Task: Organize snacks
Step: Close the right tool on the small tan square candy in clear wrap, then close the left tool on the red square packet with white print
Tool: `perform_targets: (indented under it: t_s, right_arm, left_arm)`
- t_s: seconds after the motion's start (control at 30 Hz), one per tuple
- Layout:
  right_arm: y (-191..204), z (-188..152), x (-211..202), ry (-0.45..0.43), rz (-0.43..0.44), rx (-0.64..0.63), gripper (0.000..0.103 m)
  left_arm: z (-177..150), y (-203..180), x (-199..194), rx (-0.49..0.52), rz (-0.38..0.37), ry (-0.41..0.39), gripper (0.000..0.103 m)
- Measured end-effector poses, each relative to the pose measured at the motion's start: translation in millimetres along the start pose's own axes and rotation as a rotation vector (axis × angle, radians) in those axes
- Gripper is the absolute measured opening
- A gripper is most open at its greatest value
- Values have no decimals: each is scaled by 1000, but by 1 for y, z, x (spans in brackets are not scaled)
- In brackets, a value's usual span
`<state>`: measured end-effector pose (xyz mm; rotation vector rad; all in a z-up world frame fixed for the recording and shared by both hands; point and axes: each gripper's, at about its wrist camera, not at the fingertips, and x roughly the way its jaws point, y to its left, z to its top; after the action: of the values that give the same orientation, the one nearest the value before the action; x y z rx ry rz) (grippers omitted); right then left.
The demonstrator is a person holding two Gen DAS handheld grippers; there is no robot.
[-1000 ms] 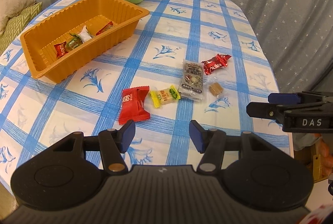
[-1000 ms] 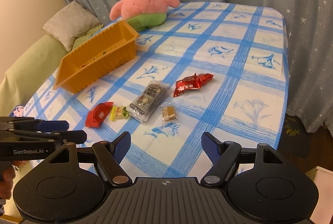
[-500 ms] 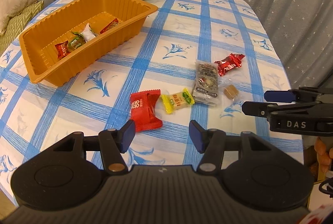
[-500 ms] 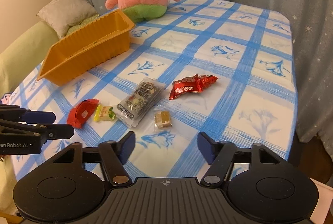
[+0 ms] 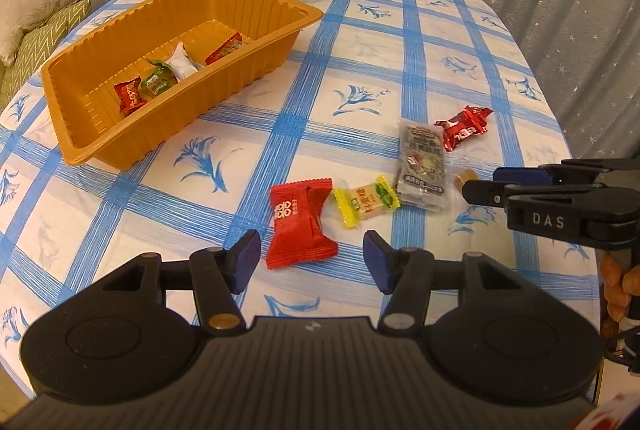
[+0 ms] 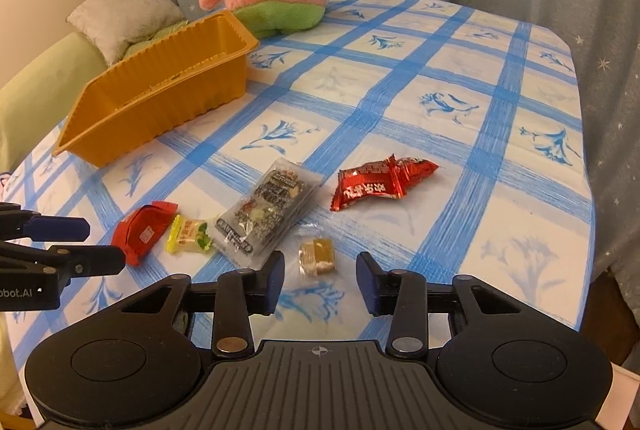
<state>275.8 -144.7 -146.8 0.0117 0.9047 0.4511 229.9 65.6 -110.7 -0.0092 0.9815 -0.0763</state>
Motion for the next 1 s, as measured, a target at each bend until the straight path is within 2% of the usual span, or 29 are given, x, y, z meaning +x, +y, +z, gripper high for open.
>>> perform_targets:
  t_s: [0.23, 0.33, 0.47, 0.57, 0.8, 0.87, 1.0]
  right_arm:
    - [7, 1, 12, 3, -34, -42, 34]
    - [10, 0, 14, 3, -43, -68, 24]
    - [11, -1, 15, 2, -44, -72, 24]
    - [12, -1, 16, 3, -39, -66, 24]
    - [10, -1, 16, 4, -36, -60, 24]
    - [10, -1, 16, 5, -35, -59, 24]
    - [10, -1, 16, 3, -36, -61, 24]
  left_arm:
    - [1, 2, 2, 3, 3, 1, 54]
    - [3, 3, 6, 8, 1, 1, 54]
    - [8, 5, 16, 5, -8, 10, 53]
    - [11, 7, 26, 2, -5, 23, 44]
    - [16, 15, 41, -15, -6, 49, 35]
    - [16, 15, 44, -14, -15, 57, 28]
    - [15, 14, 44, 1, -7, 46, 25]
